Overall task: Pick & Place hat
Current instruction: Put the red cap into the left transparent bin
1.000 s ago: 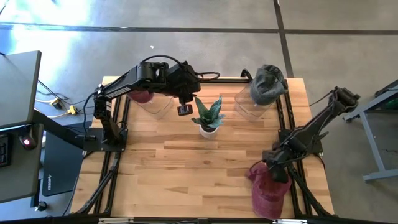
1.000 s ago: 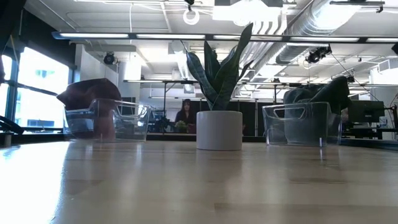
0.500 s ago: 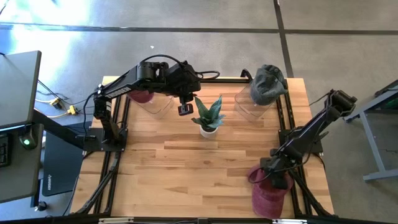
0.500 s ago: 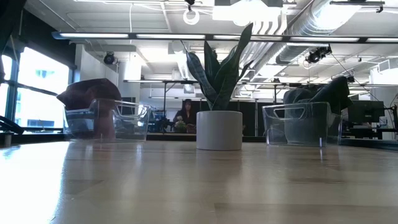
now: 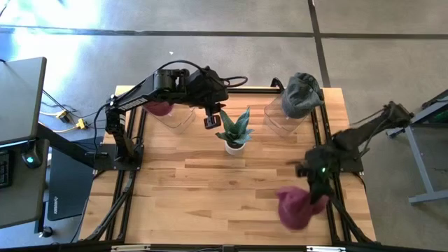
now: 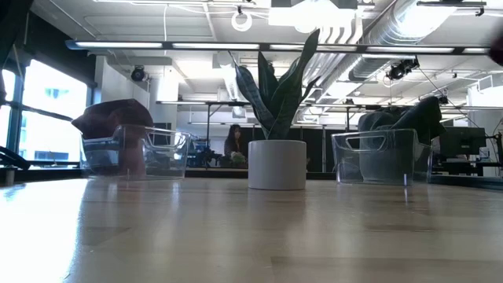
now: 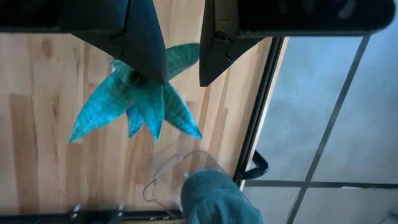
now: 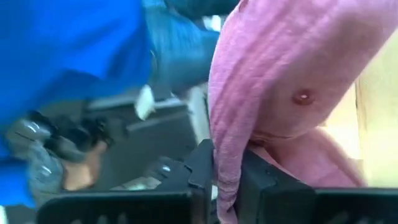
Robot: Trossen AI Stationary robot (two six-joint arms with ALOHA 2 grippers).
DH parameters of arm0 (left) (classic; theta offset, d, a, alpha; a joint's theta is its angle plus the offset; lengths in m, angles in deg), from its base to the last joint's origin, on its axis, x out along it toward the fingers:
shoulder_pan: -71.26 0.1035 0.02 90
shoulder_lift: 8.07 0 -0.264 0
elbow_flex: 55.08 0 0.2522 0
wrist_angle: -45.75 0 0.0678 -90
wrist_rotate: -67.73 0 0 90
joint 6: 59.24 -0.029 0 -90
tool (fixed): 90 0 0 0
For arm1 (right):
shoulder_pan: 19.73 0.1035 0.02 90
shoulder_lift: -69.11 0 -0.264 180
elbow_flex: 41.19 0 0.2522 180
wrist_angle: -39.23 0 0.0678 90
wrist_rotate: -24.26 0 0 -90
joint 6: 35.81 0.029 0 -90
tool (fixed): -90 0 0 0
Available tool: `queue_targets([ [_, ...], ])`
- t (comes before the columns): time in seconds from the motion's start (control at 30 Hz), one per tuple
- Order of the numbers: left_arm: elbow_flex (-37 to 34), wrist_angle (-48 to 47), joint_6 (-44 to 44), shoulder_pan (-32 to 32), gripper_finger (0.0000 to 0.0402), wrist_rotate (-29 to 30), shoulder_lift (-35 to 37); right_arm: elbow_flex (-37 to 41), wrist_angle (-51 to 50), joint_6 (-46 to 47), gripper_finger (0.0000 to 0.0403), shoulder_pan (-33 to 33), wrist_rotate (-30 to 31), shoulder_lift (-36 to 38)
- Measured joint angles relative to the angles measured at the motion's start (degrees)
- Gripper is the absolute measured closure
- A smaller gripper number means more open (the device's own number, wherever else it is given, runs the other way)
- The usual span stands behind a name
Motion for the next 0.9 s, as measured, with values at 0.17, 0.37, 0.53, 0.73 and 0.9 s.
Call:
queue_targets([
  [0.17,0.00,0.59,0.39,0.00,0.0315,-1.03,0.00,-6.42,-13.33,-0.84,0.0380,-6.51,2.68,2.02],
  [0.37,0.00,-0.02,1.47,-0.02,0.0315,-1.67,0.00,-19.43,-40.13,-5.30,0.0380,-6.90,30.57,-6.33],
  [0.53,0.00,-5.91,-1.23,-0.02,0.0315,-6.42,0.00,-28.01,-43.86,-5.99,0.0380,-6.65,35.10,-17.28],
  [0.73,-0.04,-14.43,-3.63,-0.08,0.0315,-10.91,0.94,-39.59,-37.92,-5.06,0.0378,-7.71,24.43,-23.00],
  [0.9,-0.15,-14.34,-6.43,-1.46,0.0315,-12.62,2.39,-42.15,-34.99,-1.29,0.0378,-8.02,21.21,-23.22],
])
